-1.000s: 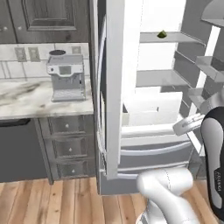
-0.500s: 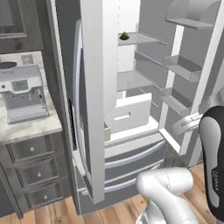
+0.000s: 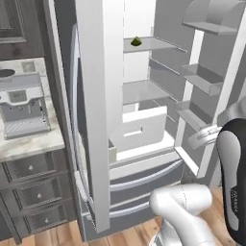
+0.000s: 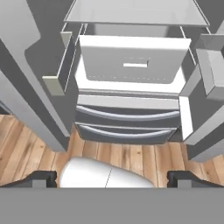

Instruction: Grab the lime and lemon wedge from the fridge, place them in the blender, close the lid, and turn on the blender to create a marinade.

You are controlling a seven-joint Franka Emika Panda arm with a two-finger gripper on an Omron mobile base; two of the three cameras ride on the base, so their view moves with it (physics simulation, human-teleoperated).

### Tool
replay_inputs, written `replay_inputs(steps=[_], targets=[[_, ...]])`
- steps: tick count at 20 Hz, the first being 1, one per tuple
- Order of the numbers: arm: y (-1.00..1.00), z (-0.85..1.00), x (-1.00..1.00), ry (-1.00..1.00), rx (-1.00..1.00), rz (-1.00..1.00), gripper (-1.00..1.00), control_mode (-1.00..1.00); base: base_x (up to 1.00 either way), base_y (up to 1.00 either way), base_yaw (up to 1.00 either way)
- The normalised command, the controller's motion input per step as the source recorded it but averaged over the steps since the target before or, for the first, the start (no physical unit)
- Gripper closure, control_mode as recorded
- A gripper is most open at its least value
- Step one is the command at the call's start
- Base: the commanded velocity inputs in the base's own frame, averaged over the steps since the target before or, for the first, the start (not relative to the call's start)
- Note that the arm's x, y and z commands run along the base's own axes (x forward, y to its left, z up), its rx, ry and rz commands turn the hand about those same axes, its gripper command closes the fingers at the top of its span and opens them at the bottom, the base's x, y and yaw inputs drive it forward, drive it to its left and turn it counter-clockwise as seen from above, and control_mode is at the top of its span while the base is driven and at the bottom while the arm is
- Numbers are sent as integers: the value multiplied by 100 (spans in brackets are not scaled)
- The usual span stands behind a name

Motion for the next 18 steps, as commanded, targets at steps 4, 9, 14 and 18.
replay_inputs(steps=[4, 9, 14, 18], targets=[[0, 0, 0, 0, 0, 0, -100, 100, 42, -33, 8], [0, 0, 0, 0, 0, 0, -100, 100, 49, -3, 1], [0, 0, 0, 0, 0, 0, -100, 100, 62, 0, 0], [0, 0, 0, 0, 0, 0, -100, 100, 58, 0, 0]])
